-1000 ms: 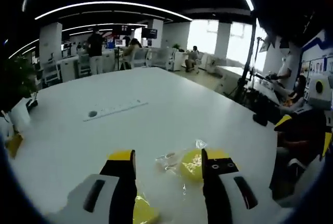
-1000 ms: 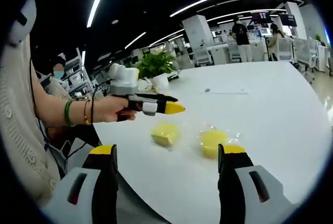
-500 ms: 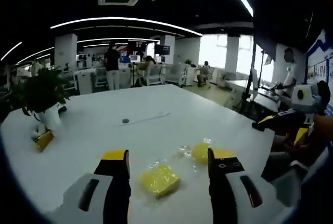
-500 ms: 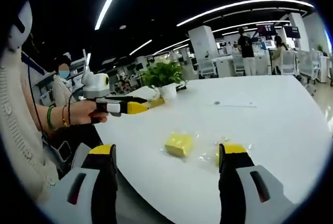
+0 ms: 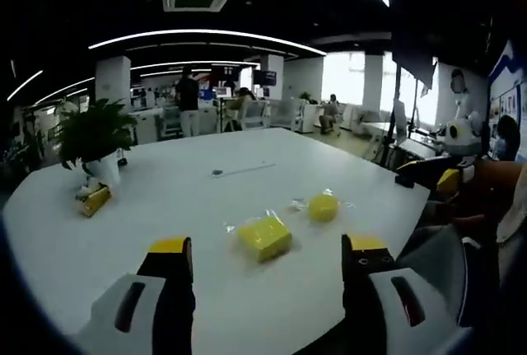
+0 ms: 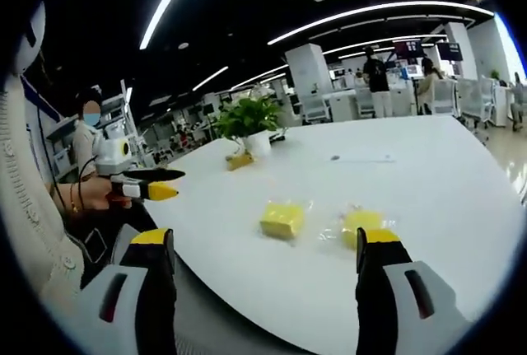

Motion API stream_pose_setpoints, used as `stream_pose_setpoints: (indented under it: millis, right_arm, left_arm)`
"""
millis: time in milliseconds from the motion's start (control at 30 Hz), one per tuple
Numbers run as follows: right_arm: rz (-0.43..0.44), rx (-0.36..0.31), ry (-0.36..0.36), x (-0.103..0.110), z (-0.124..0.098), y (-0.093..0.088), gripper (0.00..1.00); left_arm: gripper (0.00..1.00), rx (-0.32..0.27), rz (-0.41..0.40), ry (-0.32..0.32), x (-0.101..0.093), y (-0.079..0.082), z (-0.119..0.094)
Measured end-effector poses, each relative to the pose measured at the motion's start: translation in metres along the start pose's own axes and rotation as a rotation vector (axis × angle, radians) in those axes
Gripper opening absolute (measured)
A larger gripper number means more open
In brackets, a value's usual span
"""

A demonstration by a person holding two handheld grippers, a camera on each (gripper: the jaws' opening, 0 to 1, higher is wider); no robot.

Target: Compare the silicone blocks by pressing each to a similar depth, holding the contact briefly, and releasing to observe deformation and rebound differences across the visible hardness samples.

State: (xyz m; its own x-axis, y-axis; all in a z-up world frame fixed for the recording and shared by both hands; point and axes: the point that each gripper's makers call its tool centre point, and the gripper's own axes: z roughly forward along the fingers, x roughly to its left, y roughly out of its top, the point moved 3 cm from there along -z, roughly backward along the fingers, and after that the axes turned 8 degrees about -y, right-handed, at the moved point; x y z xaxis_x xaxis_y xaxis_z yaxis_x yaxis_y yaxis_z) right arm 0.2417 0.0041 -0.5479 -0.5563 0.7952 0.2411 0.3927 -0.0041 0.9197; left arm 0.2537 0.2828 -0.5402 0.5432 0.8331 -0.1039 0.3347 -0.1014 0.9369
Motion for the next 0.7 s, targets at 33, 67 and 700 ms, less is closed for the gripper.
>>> stream_pose_setpoints:
  millis: [33, 67, 700]
  right_arm:
    - [0.003, -0.002, -0.001, 0.000, -0.001, -0.001, 0.86]
    - [0.006, -0.011, -0.001, 0.001, -0.004, -0.001, 0.86]
    - [0.044, -0.002, -0.002, 0.003, -0.007, -0.013, 0.89]
  left_arm:
    - [0.77, 0.000, -0.004, 0.001, 0.001, -0.001, -0.003]
    - [0.78, -0.003, -0.010, -0.001, 0.002, -0.003, -0.006]
    - [0.86, -0.075, -0.075, 0.007, 0.013, -0.009, -0.033]
